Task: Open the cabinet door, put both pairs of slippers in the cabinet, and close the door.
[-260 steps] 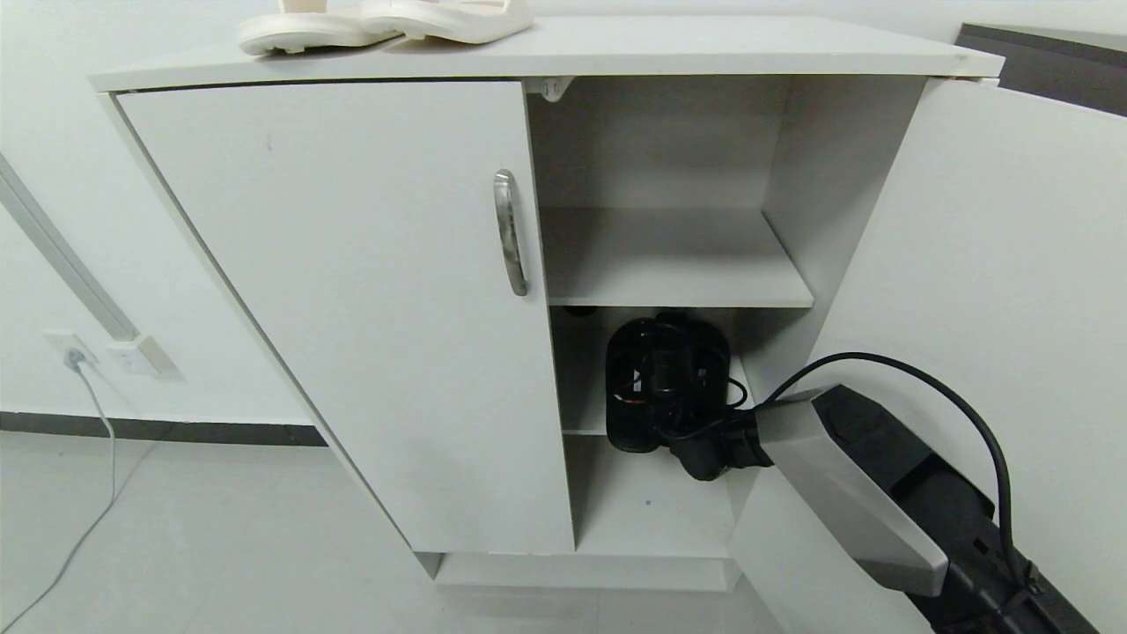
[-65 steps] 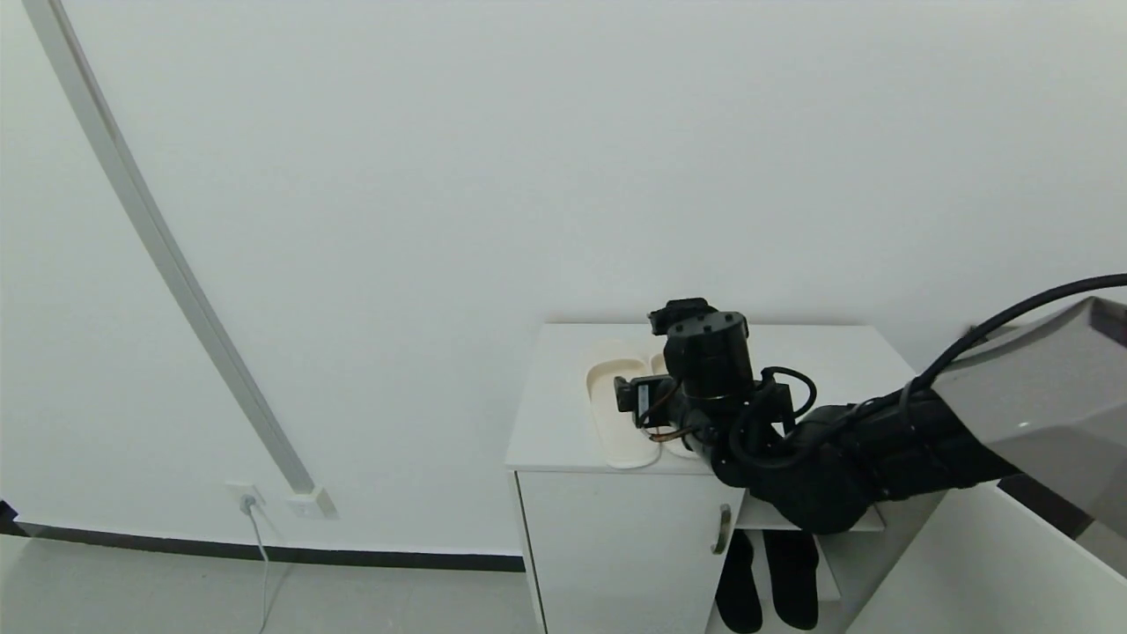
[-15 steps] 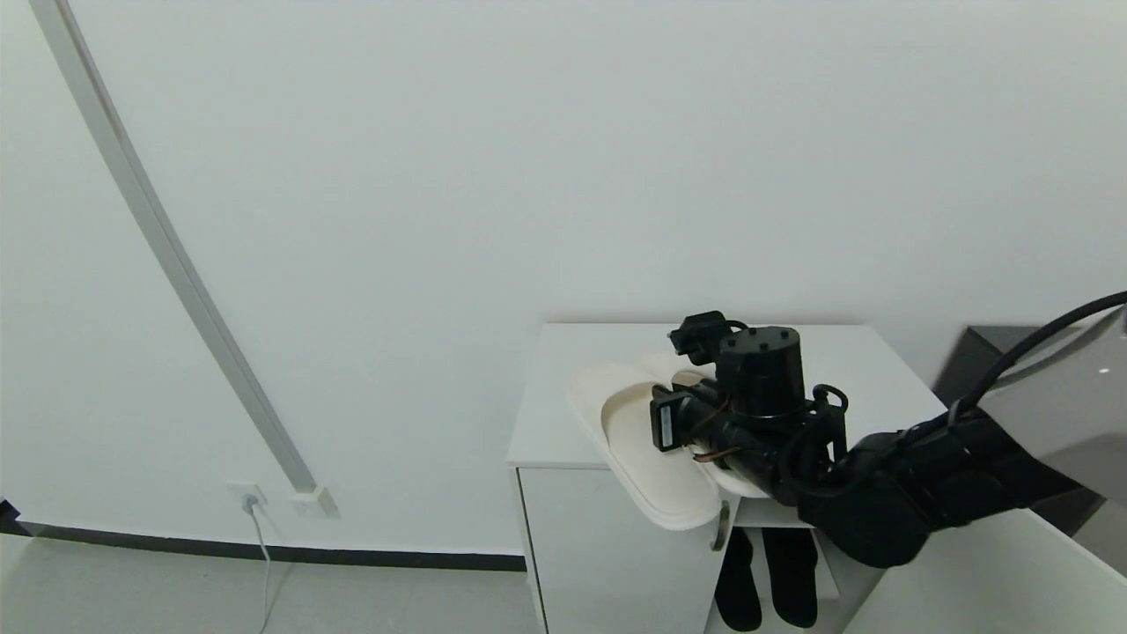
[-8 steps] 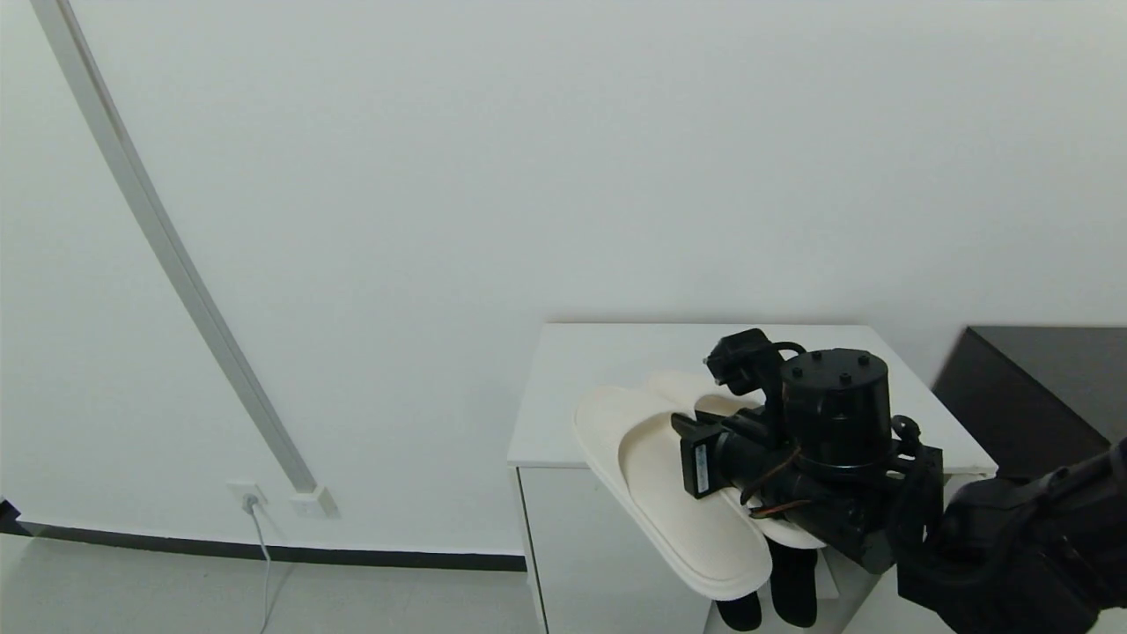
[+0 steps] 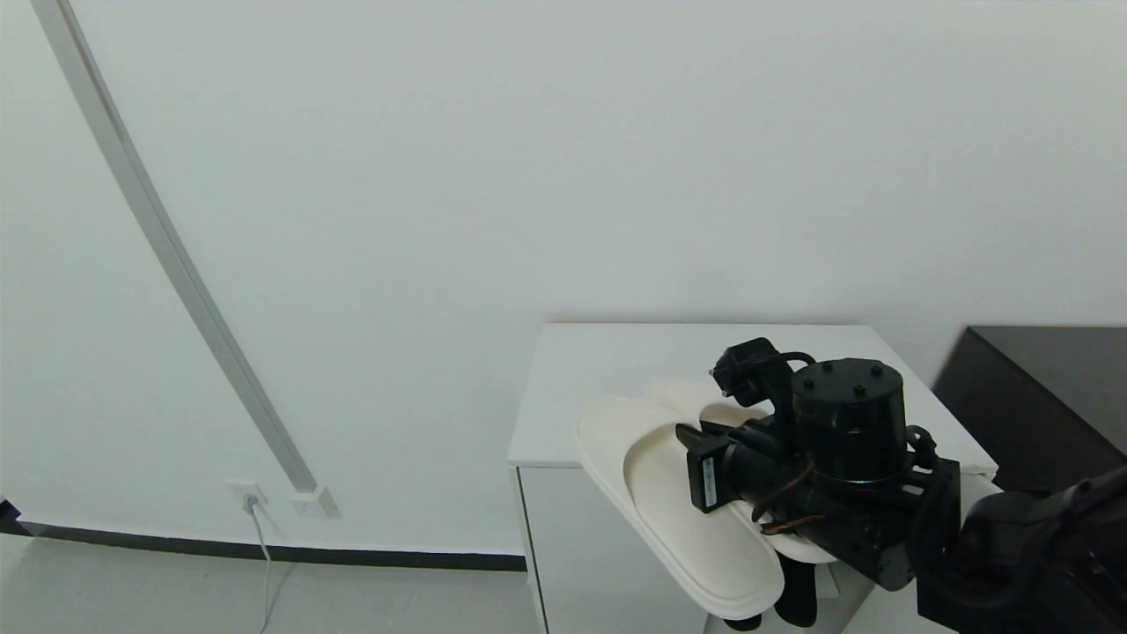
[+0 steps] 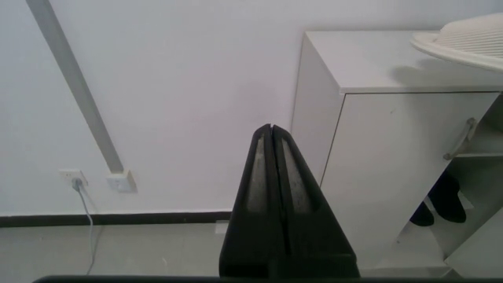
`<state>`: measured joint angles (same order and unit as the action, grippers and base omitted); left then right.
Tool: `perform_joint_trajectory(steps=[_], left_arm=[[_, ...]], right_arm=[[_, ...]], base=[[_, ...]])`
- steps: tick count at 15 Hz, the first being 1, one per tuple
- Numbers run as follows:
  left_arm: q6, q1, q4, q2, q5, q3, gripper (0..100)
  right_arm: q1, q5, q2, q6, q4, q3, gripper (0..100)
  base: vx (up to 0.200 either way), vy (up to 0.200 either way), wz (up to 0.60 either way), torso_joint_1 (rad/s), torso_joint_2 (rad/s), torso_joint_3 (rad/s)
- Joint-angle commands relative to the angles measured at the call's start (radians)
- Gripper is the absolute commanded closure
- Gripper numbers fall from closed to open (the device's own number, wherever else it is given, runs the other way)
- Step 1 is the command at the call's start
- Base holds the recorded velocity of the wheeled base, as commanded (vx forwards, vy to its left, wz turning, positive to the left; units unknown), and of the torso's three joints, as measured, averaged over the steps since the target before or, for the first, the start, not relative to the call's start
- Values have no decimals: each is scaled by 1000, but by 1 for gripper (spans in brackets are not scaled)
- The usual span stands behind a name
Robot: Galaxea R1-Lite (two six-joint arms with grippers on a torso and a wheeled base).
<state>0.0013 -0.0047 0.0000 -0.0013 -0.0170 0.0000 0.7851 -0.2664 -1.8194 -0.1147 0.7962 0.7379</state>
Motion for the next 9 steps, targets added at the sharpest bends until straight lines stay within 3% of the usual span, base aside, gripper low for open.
perform_joint_trajectory(steps=[1,9], left_arm=[[0,0,0,1,0,0,100],[0,0,0,1,0,0,100]], right_arm=[[2,-2,-1,0,0,-3,100],[9,-7,0,0,0,-9,100]], base=[[-200,0,0,2,7,7],[-200,0,0,1,3,3]])
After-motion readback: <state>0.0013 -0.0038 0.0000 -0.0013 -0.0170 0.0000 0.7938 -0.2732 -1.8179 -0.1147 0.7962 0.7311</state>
